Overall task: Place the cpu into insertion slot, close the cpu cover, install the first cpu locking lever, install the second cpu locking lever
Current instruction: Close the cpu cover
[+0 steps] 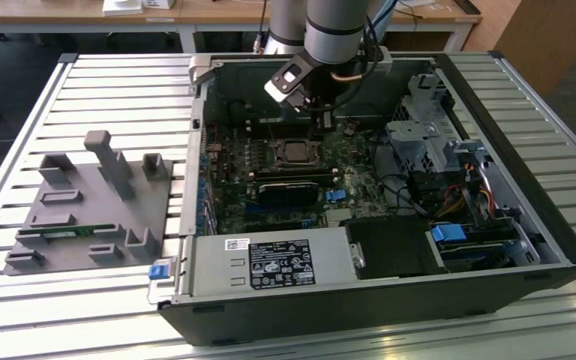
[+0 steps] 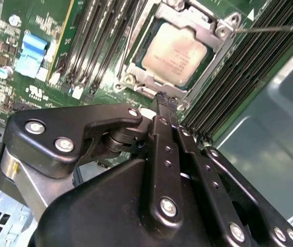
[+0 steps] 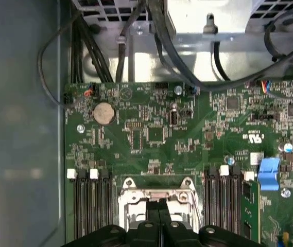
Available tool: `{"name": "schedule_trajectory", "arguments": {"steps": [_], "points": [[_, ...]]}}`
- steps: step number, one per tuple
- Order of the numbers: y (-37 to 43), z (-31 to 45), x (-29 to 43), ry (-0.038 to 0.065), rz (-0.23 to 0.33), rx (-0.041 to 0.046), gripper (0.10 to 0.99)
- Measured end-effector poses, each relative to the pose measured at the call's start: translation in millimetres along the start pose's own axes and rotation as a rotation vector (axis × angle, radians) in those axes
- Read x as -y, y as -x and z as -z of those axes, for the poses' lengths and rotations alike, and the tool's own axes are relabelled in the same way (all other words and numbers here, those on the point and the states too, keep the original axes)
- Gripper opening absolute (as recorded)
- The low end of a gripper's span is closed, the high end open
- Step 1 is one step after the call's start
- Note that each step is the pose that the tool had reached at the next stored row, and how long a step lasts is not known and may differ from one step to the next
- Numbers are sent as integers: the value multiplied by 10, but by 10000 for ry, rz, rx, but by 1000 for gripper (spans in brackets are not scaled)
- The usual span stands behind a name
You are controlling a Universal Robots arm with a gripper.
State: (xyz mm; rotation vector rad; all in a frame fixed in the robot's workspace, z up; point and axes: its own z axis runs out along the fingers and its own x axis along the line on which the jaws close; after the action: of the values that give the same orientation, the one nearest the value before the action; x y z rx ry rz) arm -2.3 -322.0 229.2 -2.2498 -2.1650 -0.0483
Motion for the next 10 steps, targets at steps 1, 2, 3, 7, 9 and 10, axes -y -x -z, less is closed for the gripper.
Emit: {"name": "schedule_trajectory", "arguments": {"steps": [1,2,3,7,9,10], "points": [[1,-4,16,-1,0,0,106],[1,-9,30,-1,0,0,106],[2,-16,44,-2,4,0,106],[7,-66,72,-21,95,0,106],[8,-80,79,-25,110,0,106],[9,-81,86,-26,110,2,106]]}}
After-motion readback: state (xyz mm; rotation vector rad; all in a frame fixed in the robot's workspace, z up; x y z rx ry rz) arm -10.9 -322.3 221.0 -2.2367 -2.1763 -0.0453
